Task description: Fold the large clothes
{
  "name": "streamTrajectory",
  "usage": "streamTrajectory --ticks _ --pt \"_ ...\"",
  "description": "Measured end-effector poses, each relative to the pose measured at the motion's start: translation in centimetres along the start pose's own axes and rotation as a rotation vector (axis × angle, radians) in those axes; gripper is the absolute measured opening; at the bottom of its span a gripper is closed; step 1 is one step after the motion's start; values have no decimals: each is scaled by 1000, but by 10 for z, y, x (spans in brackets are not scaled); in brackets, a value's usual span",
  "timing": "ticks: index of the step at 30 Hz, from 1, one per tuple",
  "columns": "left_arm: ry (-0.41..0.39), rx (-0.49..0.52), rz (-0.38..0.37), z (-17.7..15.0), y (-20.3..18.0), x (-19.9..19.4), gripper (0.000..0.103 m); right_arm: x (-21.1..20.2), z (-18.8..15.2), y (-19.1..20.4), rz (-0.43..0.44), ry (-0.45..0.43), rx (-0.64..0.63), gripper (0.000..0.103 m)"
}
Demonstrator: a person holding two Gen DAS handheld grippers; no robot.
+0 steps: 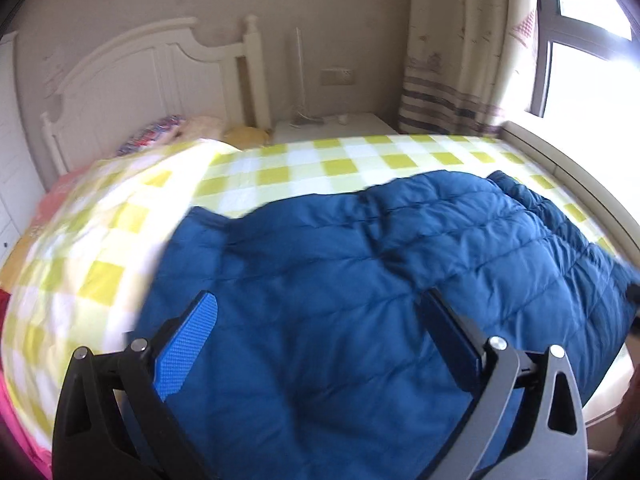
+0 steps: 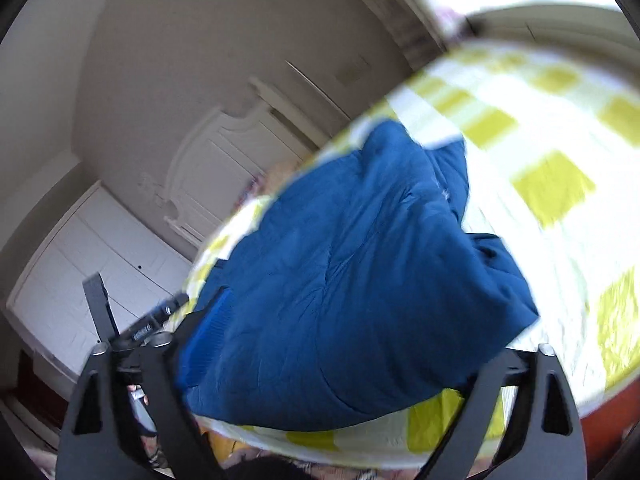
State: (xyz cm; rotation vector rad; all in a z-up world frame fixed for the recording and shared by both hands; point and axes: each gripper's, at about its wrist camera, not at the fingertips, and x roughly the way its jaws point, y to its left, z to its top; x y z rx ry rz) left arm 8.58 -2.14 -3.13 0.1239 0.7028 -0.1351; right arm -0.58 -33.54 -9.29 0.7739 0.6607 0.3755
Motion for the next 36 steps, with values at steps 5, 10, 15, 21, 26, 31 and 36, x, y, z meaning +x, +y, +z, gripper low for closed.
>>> streamTrajectory --ticks 5,10,15,21,26,31,36 --pt "72 15 -10 -21 -15 30 101 9 -11 4 -112 63 -73 99" --pt "85 -8 -51 -31 -4 36 101 16 -18 2 -156 83 -107 99" --pt "81 -5 -66 -35 -1 43 101 24 -15 -1 -163 62 -81 99" --pt "80 -12 -84 -38 2 45 101 22 -12 -4 -96 15 -61 52" --pt "120 -8 -101 -19 0 40 100 19 -12 -8 -84 5 -71 47" --pt "126 -36 -67 46 1 64 101 26 -4 -14 -107 14 -70 76" --pt "250 -30 138 85 -6 157 101 30 -6 -5 -131 -14 -141 64"
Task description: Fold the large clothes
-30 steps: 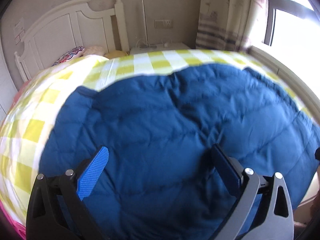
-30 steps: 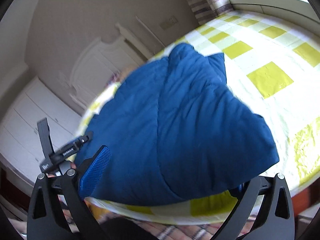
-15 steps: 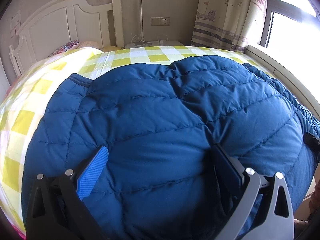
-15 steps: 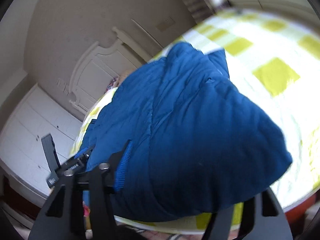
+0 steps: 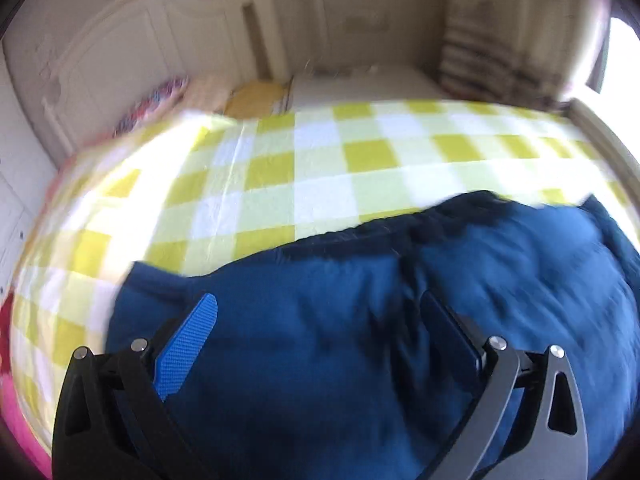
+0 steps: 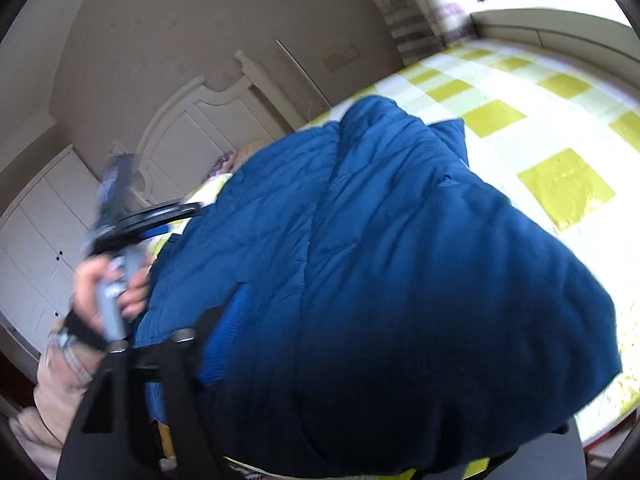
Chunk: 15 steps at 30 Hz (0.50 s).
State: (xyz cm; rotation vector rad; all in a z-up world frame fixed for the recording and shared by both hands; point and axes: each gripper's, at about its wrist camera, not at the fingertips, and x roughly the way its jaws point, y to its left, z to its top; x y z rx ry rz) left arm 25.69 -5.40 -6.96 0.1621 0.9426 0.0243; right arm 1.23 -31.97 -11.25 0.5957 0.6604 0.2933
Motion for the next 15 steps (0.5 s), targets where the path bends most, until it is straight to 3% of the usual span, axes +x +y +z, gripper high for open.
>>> streamTrajectory --ticks 2,4,5,8,9,12,14,15 --pt "23 31 35 1 -7 17 101 -8 3 -4 20 -23 4 51" --pt "-14 63 52 -1 -7 7 100 -12 4 -1 20 -38 -14 47" --pt "-37 72 51 -5 -6 -2 93 -15 5 5 8 -47 -39 47" --pt "-161 82 -45 -37 3 -64 93 -23 9 20 -12 -72 -101 45" --pt "-197 106 -91 -56 5 -87 95 -25 10 27 -18 -83 -120 45" --pt "-243 208 -134 -120 -4 -121 100 -35 16 53 -33 -133 -198 45" --pt "-184 298 -100 -158 -20 -108 101 -41 19 75 -27 -173 -256 45" --pt "-221 263 -77 -180 -12 -108 101 -43 21 86 -14 -188 -285 44"
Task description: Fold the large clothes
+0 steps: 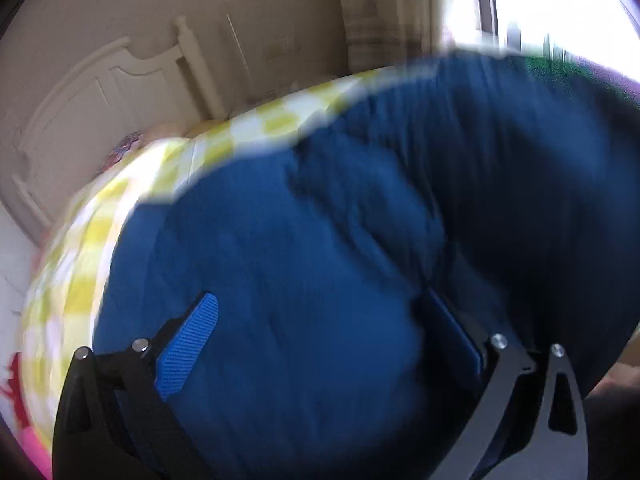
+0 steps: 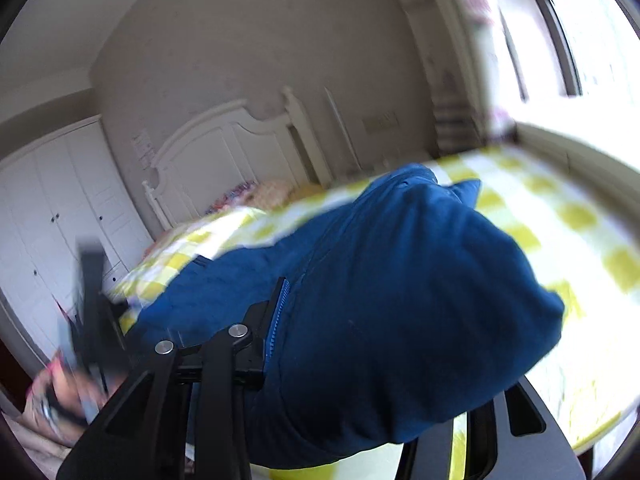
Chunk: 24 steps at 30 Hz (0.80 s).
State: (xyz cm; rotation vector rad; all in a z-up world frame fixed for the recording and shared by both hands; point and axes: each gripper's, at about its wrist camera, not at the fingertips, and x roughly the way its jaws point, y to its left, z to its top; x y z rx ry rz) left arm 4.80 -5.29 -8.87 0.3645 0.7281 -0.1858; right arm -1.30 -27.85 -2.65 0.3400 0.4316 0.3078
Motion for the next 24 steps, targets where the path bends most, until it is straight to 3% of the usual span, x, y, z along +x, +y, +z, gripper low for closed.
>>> streamTrajectory --ticks 1,3,5,7,10,11,14,16,17,18,19,24 --pt "-3 -42 -21 -10 7 -6 101 1 4 14 16 -11 -34 44" --pt "-15 -98 -190 -25 34 -34 99 -1 13 49 11 -49 -157 44" --pt "-127 -201 -272 -37 78 -67 99 2 22 90 33 -80 -291 43" --pt "-187 -323 -189 -48 131 -88 99 11 25 130 59 -98 -409 43" --pt "-241 -519 38 -68 218 -111 99 40 15 204 97 -76 -621 43" --pt "-254 -579 88 -76 241 -120 99 56 3 234 91 -41 -730 43" --pt "-319 -682 136 -93 283 -146 99 106 -53 300 68 137 -1017 43" --pt "-330 -688 155 -96 290 -151 100 141 -117 329 73 270 -1215 45" --pt "-326 -675 147 -94 290 -148 100 147 -145 337 37 243 -1319 45" --pt "-314 -651 129 -89 288 -142 100 148 -175 345 -40 159 -1467 48" --pt "-303 -626 113 -83 282 -137 100 149 -189 348 -65 130 -1530 49" --pt "-250 -369 -51 -22 250 -99 100 145 -177 343 -19 166 -1456 52"
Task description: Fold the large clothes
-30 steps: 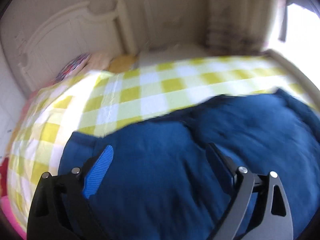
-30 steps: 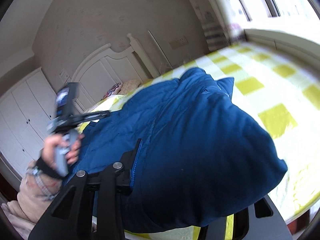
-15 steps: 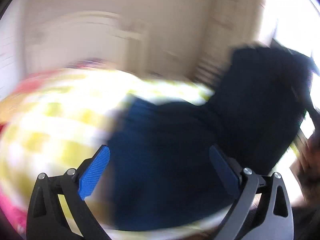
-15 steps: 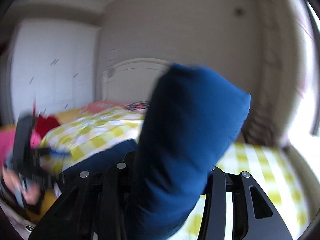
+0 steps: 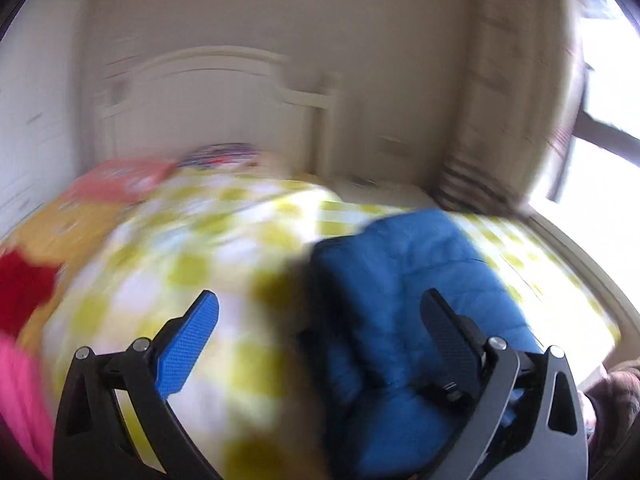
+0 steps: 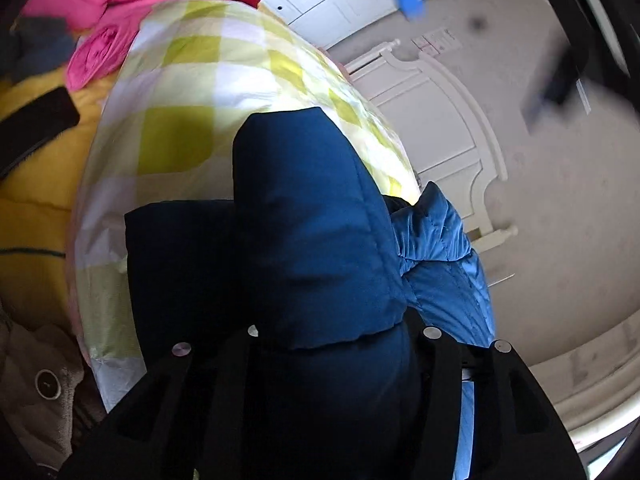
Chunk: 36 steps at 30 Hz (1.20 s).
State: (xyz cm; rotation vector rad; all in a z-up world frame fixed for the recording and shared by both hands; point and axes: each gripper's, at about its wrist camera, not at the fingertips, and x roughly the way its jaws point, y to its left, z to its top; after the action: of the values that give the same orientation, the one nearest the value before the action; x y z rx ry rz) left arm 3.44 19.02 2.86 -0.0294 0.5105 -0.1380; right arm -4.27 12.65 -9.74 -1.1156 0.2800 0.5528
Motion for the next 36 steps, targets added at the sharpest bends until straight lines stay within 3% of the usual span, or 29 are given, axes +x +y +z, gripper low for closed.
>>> streamTrajectory --ticks 5,7,9,10,13,16,21,23,26,29,33,35,36 --pt "138 172 -43 33 -43 87 100 -6 0 3 -32 -7 -6 56" --pt "242 161 -41 30 -45 133 100 -9 -1 2 -39 -13 -5 59" --pt "320 176 10 17 -42 176 101 -13 -5 1 -36 -20 -7 63" --pt "330 151 -18 12 -37 186 101 -16 -7 1 -33 -23 -7 65" --pt "309 75 -31 3 -19 191 101 -33 -17 -6 36 -48 2 69" --pt "245 106 65 -7 -19 181 101 -60 -33 -21 134 -124 57 80" --pt "188 77 147 -16 -11 172 101 -87 -81 -99 342 -232 415 70" --pt "183 62 155 -15 -9 168 101 -85 -105 -145 327 -254 584 70" --pt "183 61 161 -15 -8 166 101 -61 -121 -196 299 -233 713 62" --pt "174 66 172 -15 -8 166 101 -6 -132 -246 263 -171 802 58" --pt "167 53 173 -16 -5 165 101 69 -124 -268 239 -131 844 51" --pt "165 46 189 -16 -3 164 101 112 -131 -268 250 -51 822 47" --pt "162 34 217 -16 0 164 101 146 -134 -252 314 9 797 48"
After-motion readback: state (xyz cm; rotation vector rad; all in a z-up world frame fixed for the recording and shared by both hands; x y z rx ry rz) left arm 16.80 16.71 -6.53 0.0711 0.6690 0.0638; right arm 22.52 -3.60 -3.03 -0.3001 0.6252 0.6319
